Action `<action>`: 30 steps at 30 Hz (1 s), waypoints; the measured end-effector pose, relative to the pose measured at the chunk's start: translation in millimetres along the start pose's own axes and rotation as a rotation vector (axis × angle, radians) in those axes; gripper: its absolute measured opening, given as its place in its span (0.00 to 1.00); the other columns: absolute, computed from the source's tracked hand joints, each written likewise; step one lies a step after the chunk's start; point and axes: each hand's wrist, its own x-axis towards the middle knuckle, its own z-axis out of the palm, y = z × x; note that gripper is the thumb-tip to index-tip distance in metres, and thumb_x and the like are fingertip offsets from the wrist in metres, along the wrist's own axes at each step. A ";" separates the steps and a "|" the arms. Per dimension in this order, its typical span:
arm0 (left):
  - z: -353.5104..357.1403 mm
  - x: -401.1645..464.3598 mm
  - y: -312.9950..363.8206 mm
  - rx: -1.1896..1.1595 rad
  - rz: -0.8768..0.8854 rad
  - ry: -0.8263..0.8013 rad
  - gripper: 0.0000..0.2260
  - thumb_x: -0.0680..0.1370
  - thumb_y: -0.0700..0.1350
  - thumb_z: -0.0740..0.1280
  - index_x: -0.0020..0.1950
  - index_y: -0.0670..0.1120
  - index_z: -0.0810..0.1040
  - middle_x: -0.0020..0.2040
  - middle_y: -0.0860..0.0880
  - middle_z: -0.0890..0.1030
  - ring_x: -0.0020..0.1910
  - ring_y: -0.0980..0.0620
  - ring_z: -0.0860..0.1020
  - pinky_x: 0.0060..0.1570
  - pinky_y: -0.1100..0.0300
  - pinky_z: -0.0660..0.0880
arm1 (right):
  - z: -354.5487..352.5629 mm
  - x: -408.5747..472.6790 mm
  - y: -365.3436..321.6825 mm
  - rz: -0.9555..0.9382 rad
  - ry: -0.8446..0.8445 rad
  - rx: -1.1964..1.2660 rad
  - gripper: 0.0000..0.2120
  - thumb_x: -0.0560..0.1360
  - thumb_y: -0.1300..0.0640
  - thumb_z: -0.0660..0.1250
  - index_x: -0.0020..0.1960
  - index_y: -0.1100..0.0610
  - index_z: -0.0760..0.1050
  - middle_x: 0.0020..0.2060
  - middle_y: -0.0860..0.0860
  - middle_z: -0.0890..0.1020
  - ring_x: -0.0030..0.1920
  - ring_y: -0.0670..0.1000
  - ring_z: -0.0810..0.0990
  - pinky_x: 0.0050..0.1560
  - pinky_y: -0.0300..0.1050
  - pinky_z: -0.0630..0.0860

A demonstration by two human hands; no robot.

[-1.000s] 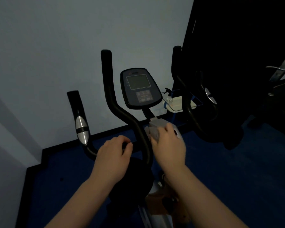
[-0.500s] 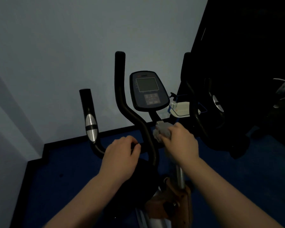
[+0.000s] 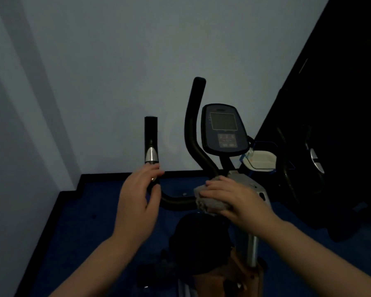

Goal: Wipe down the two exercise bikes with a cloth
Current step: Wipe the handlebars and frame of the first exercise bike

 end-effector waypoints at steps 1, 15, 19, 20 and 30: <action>-2.7 3.5 -3.8 0.020 0.001 -0.034 0.14 0.79 0.39 0.62 0.64 0.47 0.75 0.67 0.54 0.74 0.68 0.57 0.69 0.69 0.58 0.63 | 0.7 8.5 -6.5 0.002 -0.024 -0.015 0.21 0.71 0.55 0.72 0.63 0.48 0.76 0.61 0.47 0.79 0.64 0.48 0.74 0.69 0.45 0.65; -26.6 13.5 -25.7 0.061 0.016 -0.269 0.19 0.81 0.41 0.59 0.72 0.52 0.68 0.73 0.58 0.66 0.72 0.64 0.62 0.72 0.66 0.58 | 5.2 57.8 -48.4 0.013 -0.199 -0.100 0.19 0.71 0.40 0.67 0.59 0.45 0.77 0.53 0.48 0.83 0.53 0.51 0.80 0.51 0.47 0.76; -22.2 14.0 -25.3 0.071 0.038 -0.220 0.19 0.81 0.40 0.60 0.71 0.49 0.70 0.72 0.57 0.67 0.70 0.63 0.64 0.69 0.73 0.58 | 23.7 74.9 -82.3 0.179 -0.096 0.080 0.14 0.71 0.44 0.69 0.51 0.53 0.79 0.47 0.52 0.83 0.49 0.53 0.80 0.48 0.48 0.77; -22.8 15.2 -26.0 0.073 0.055 -0.210 0.18 0.80 0.39 0.60 0.71 0.49 0.70 0.71 0.56 0.68 0.69 0.63 0.65 0.67 0.75 0.58 | 25.0 72.7 -84.8 0.226 -0.089 0.136 0.13 0.72 0.45 0.69 0.51 0.53 0.79 0.48 0.52 0.83 0.50 0.52 0.80 0.48 0.47 0.77; -37.1 81.1 -50.2 0.077 0.311 -0.324 0.14 0.80 0.44 0.58 0.63 0.48 0.77 0.62 0.55 0.76 0.61 0.57 0.72 0.61 0.76 0.61 | 51.3 104.9 -129.2 0.580 -0.002 -0.103 0.18 0.79 0.42 0.56 0.58 0.56 0.68 0.52 0.53 0.78 0.50 0.54 0.78 0.39 0.43 0.65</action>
